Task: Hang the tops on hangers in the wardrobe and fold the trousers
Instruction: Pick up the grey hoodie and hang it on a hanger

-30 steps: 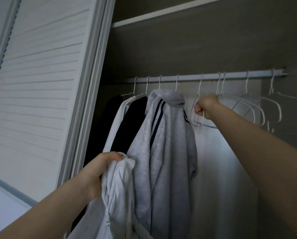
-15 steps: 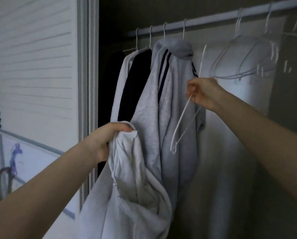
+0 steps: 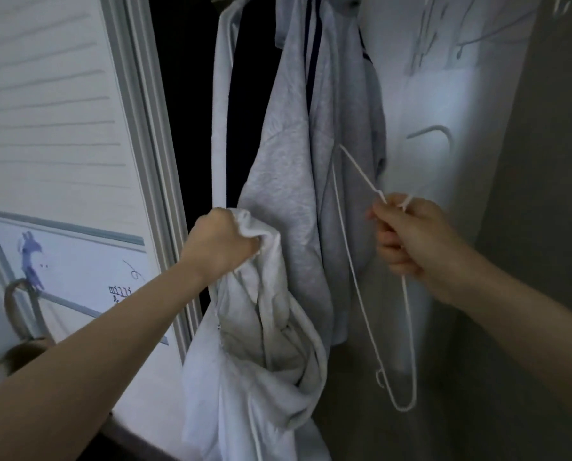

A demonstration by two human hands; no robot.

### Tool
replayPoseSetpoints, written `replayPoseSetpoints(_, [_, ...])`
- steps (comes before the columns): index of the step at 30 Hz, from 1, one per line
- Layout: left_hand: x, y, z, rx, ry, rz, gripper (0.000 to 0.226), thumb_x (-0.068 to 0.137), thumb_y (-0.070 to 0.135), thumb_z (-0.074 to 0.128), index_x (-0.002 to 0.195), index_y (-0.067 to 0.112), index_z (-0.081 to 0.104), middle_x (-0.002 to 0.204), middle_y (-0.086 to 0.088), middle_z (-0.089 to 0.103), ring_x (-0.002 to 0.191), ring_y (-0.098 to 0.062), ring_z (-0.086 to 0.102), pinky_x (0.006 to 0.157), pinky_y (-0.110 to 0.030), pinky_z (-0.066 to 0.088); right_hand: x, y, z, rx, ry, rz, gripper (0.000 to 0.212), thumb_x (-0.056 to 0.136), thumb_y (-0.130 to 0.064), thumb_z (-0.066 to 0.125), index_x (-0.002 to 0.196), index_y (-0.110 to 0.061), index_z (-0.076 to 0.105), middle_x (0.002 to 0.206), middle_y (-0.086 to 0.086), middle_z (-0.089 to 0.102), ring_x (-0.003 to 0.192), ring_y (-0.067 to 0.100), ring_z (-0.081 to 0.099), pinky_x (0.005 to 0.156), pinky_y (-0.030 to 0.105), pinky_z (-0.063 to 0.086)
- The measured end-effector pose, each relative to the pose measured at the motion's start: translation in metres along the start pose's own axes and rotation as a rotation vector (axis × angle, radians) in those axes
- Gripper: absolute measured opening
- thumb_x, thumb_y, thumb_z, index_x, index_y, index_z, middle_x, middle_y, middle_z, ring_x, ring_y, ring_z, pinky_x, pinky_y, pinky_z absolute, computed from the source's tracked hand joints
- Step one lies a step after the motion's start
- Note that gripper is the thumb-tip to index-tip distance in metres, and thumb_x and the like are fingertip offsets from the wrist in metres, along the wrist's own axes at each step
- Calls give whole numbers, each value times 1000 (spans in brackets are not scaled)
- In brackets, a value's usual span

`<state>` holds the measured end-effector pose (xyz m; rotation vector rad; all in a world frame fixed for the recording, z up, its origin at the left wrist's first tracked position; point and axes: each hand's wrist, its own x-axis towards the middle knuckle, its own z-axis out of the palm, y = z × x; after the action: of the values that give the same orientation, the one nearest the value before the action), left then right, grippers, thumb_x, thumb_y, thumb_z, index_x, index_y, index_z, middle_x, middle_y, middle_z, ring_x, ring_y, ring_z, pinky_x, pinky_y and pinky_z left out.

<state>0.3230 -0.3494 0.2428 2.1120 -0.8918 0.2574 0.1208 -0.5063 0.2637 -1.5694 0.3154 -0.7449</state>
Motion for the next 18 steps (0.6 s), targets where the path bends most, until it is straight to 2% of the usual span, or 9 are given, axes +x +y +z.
replayPoseSetpoints(2, [-2,-6,10,164,35,81,19,77,25,70,70,10,60,67,-2,62,61,-15,62,51,-26,49,-23,10,-7,12,-53,13,24,101,-22,42,79,-16,50,43,-8,25,32,4,17,37,8,20])
replayPoseSetpoints(4, [1,-11,17,229,10,118,22,79,25,69,66,13,55,67,-2,59,65,-20,62,58,-31,53,-39,19,-15,-40,-74,5,25,101,-22,42,80,-15,52,45,-8,25,34,4,18,37,8,19])
replayPoseSetpoints(8, [-6,-10,25,463,-290,231,28,76,17,68,62,22,46,69,3,52,81,-22,62,73,-33,52,-68,27,-39,-69,-55,40,29,100,-22,43,75,-15,57,47,-7,22,35,4,15,39,8,16])
replayPoseSetpoints(10, [-16,-10,28,523,-320,260,24,76,17,66,64,23,46,71,3,53,81,-22,62,71,-33,51,-82,27,-52,-89,-62,62,37,99,-22,45,67,-19,62,46,-6,21,35,5,14,40,7,15])
replayPoseSetpoints(13, [-30,-8,27,497,-217,194,3,79,18,60,81,19,62,80,1,63,80,-21,63,66,-31,49,-100,25,-69,-159,-133,149,41,97,-19,49,60,-20,66,44,-5,22,34,6,15,40,7,17])
replayPoseSetpoints(15, [-39,-2,22,359,-94,47,14,82,20,60,90,11,67,81,-4,65,75,-22,62,58,-27,44,-111,24,-76,-219,-217,222,40,95,-17,51,59,-17,68,41,-5,24,31,7,17,40,7,18])
replayPoseSetpoints(18, [-56,18,16,179,0,-96,17,81,23,63,85,6,66,75,-5,63,66,-19,60,48,-23,39,-121,23,-75,-220,-275,258,40,96,-16,50,60,-15,67,40,-4,24,30,7,17,40,7,19])
